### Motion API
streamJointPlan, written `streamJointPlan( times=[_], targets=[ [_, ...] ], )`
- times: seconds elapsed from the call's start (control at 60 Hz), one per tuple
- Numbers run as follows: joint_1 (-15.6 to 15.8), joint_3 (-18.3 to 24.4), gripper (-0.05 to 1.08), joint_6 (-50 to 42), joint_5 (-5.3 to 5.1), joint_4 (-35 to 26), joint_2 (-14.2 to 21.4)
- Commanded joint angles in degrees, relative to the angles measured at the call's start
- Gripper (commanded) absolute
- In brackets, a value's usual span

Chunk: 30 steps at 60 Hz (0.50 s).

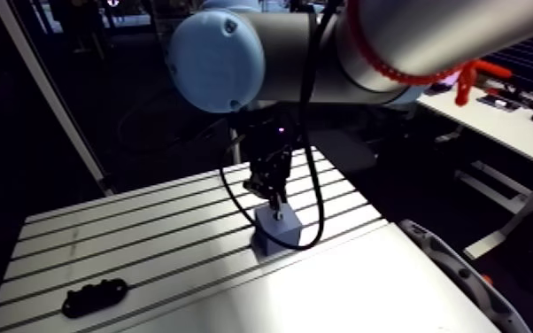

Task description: Pick up the M10 bolt and insert it into the hex recess until seated.

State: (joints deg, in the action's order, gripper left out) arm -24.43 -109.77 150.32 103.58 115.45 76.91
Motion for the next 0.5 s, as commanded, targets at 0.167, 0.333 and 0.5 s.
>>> streamJointPlan(
  times=[0.167,0.333,0.5],
  targets=[
    [-0.01,-0.23,1.08,-0.05,0.01,0.00,-0.22],
    [0.07,-0.30,1.08,-0.14,0.01,0.00,-0.23],
    [-0.01,-0.49,1.08,-0.23,0.01,0.09,-0.15]
  ],
)
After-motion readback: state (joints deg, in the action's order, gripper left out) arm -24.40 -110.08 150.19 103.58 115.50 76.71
